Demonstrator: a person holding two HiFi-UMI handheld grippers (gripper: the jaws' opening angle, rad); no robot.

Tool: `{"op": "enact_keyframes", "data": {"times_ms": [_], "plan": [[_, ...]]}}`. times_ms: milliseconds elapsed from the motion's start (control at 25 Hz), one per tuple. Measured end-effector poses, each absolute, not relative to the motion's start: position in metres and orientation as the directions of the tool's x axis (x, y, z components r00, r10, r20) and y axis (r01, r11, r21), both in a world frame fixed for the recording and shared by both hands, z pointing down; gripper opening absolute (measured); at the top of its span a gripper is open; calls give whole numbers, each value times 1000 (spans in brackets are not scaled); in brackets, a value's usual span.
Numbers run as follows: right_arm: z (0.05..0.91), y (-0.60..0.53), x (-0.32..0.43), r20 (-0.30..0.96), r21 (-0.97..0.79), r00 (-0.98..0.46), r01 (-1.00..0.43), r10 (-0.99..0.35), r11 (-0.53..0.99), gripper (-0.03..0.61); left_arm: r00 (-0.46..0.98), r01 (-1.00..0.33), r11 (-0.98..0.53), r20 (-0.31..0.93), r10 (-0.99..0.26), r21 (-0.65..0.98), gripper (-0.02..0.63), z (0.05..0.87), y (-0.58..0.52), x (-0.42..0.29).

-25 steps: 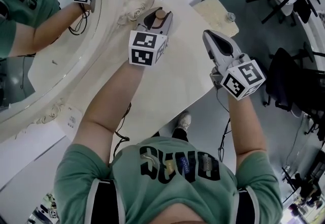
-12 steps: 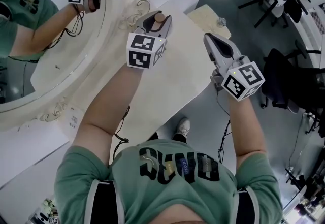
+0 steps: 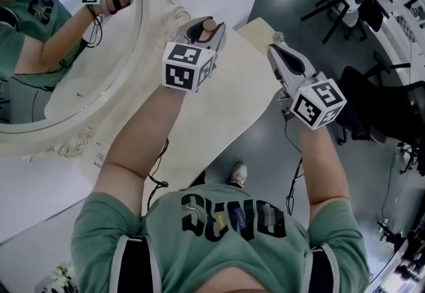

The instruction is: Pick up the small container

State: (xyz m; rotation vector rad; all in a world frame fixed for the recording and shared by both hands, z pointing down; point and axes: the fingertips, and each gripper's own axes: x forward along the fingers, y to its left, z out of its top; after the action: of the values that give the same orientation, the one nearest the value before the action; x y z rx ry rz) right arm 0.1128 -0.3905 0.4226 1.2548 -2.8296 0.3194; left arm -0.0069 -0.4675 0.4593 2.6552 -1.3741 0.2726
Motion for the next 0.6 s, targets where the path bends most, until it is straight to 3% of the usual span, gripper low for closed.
{"op": "enact_keyframes", "data": {"times_ms": [600], "plan": [[327,-371,151,53,-102,-652,-757,-756,646,9,638,-764,-645,187,-747,28,124,348,-444,25]]}}
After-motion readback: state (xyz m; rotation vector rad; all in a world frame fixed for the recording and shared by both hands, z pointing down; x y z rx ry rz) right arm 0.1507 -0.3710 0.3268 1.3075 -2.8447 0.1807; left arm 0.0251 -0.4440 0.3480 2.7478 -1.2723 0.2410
